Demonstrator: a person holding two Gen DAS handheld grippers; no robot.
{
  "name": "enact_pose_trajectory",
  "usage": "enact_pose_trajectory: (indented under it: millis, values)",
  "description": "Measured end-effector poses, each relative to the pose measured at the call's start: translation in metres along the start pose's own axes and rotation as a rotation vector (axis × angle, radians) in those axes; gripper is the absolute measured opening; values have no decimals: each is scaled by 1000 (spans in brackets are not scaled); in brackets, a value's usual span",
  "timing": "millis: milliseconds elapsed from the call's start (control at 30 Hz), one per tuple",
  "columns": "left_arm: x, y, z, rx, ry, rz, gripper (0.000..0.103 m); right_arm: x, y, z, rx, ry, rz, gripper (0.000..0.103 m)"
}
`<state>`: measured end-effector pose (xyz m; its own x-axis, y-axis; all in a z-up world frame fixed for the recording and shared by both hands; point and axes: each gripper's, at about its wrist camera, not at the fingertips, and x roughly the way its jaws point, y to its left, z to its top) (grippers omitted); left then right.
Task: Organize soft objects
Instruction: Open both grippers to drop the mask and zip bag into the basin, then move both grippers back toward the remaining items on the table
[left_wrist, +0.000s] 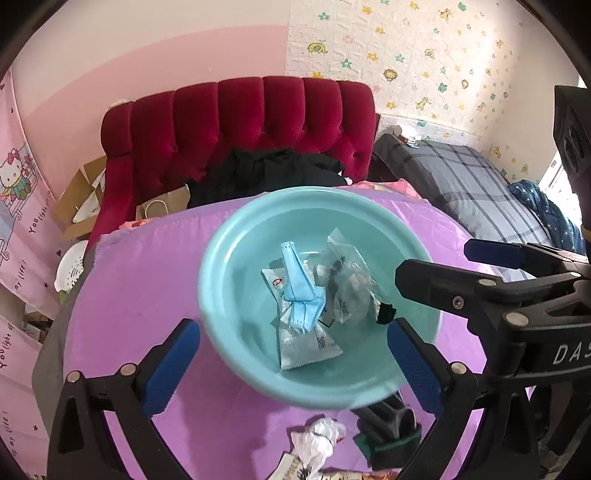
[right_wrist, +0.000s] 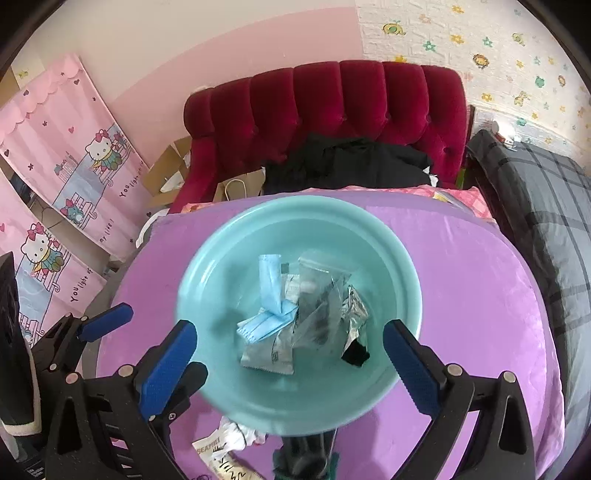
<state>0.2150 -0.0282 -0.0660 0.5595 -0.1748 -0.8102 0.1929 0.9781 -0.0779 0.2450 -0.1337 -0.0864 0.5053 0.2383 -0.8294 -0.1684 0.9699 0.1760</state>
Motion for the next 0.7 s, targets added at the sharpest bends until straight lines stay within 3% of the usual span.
enact_pose_trajectory:
  millis: [133,267,700]
  values:
    - [-18,-1,-13,13,-17,0,103,-17,7,-16,-3,-2,-14,103]
    - [-35,2,-29,-16,-8,-45,103,-26,12,-37,-12,26,-45,103]
    - [-71,8,-90,41,-31,-5,103,-62,7,-106,64,16,-77,103]
